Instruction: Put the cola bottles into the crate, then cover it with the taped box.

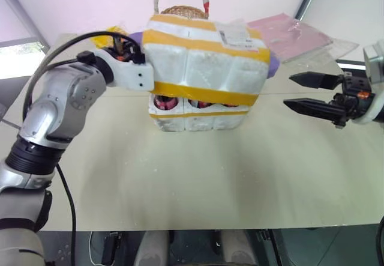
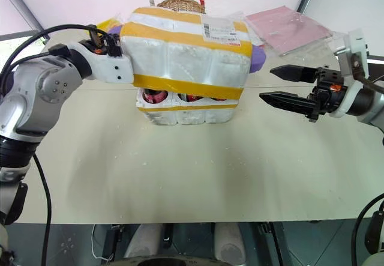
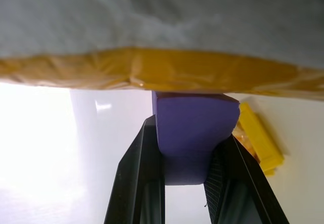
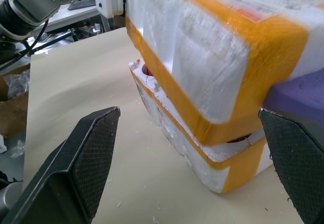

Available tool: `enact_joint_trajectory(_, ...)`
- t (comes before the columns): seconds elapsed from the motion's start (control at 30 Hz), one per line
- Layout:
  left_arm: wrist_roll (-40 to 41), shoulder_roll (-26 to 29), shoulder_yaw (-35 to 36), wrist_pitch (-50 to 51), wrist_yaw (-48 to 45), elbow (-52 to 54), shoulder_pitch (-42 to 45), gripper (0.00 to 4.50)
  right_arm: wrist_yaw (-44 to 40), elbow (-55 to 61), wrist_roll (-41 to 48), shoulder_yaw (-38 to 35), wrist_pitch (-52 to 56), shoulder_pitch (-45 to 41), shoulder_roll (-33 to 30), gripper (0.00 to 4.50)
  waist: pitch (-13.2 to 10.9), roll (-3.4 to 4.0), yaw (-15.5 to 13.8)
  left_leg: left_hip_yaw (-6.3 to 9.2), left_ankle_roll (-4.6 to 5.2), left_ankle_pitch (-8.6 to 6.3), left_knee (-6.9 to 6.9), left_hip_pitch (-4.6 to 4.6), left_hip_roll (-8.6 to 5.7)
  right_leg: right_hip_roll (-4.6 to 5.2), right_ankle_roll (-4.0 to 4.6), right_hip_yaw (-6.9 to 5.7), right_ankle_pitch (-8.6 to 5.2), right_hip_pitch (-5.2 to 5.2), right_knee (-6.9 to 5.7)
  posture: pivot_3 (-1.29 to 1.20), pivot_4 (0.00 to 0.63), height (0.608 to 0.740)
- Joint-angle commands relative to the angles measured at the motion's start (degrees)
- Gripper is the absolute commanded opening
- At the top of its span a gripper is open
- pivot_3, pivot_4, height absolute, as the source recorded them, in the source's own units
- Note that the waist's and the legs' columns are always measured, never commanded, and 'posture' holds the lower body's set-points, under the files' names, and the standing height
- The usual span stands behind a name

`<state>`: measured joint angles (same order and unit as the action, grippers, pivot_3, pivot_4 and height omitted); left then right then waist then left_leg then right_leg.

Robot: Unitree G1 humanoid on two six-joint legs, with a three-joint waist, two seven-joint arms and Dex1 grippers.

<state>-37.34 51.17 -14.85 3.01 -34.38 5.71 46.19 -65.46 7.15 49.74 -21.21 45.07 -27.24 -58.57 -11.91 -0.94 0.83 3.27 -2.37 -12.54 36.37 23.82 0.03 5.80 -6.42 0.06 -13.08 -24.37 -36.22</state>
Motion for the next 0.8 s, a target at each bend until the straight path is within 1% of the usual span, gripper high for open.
enact_joint_trajectory(0.03, -1.71, 0.96, 1.97, -0.08, -1.13, 3.78, -1.38, 0.66, 0.35, 1.36, 0.7, -2.35, -1.41, -0.21, 0.28, 4.5, 0.0, 0.0, -0.02, 0.0, 0.0, 0.0, 0.0, 0.0, 0.0, 0.0, 0.0, 0.0, 0.0, 0.0, 0.0, 0.0, 0.15, 0.738)
enact_joint_trajectory(0.23, -4.44, -0.04, 1.95, 1.09, -2.14, 7.11, -7.97, 0.66, 0.61, 0.78, 0.19, -1.52, -2.27, -0.97, 0.9, 4.5, 0.0, 0.0, -0.07, 0.0, 0.0, 0.0, 0.01, 0.0, 0.0, 0.0, 0.0, 0.01, 0.0, 0.01, 0.0, 0.0, 0.15, 0.738)
enact_joint_trajectory(0.43, -5.15, -0.63, 3.25, 1.06, -1.36, 7.49, -9.77, 0.66, 0.15, 0.55, -0.18, -0.62, -2.96, -0.97, 0.9, 4.5, 0.0, 0.0, -0.03, 0.02, 0.0, 0.0, 0.04, 0.01, 0.0, 0.0, 0.0, 0.01, 0.0, 0.02, 0.0, 0.0, 0.15, 0.738)
enact_joint_trajectory(0.47, -5.11, -0.62, 3.58, 0.68, -0.99, 7.3, -9.57, 1.45, 0.08, 0.46, -0.3, -0.41, -3.06, -1.04, 0.9, 4.5, 0.0, 0.0, 0.05, 0.02, 0.0, 0.0, 0.04, 0.01, 0.0, 0.0, 0.0, 0.01, 0.0, 0.02, 0.0, 0.0, 0.15, 0.738)
enact_joint_trajectory(0.5, -4.76, -0.6, 4.02, 0.13, -0.65, 7.11, -9.41, 1.82, 0.03, 0.35, -0.41, -0.23, -3.15, -1.14, 0.92, 4.5, 0.0, 0.0, 0.06, 0.02, 0.0, 0.0, 0.04, 0.01, 0.0, -0.01, 0.0, 0.01, 0.0, 0.02, 0.0, 0.0, 0.15, 0.738)
enact_joint_trajectory(0.57, -3.58, -0.48, 5.11, -1.13, -0.01, 6.92, -9.15, 2.86, -0.08, -0.01, -0.6, 0.09, -3.32, -1.39, 0.92, 4.5, 0.0, 0.0, -0.02, 0.03, 0.0, 0.0, 0.04, 0.0, 0.0, 0.0, 0.0, 0.01, 0.0, 0.02, -0.01, 0.0, 0.15, 0.738)
enact_joint_trajectory(0.6, -2.23, -0.69, 5.96, -1.39, -0.1, 7.02, -9.2, 3.22, -0.11, -0.2, -0.72, 0.27, -3.42, -1.54, 0.96, 4.5, 0.0, 0.0, -0.03, 0.03, 0.0, 0.0, 0.04, 0.0, 0.0, -0.01, 0.0, 0.01, 0.0, 0.02, -0.01, 0.0, 0.15, 0.738)
enact_joint_trajectory(0.7, -1.03, 0.47, 8.16, -2.81, 0.54, 7.51, -9.56, 3.22, -0.34, -0.83, -1.04, 0.72, -3.51, -2.08, 1.15, 4.5, 0.0, 0.0, -0.02, 0.03, 0.0, 0.0, 0.07, 0.02, 0.0, 0.0, 0.0, 0.01, 0.0, 0.02, -0.01, 0.0, 0.15, 0.738)
enact_joint_trajectory(0.8, 0.37, 2.46, 11.09, -3.6, -0.33, 9.26, -12.34, 3.22, -0.62, -1.32, -1.41, 1.29, -3.71, -2.5, 1.44, 4.5, 0.0, 0.0, 0.22, 0.03, 0.01, 0.0, 0.06, 0.01, 0.0, -0.01, 0.0, 0.01, 0.0, 0.02, -0.01, 0.0, 0.15, 0.738)
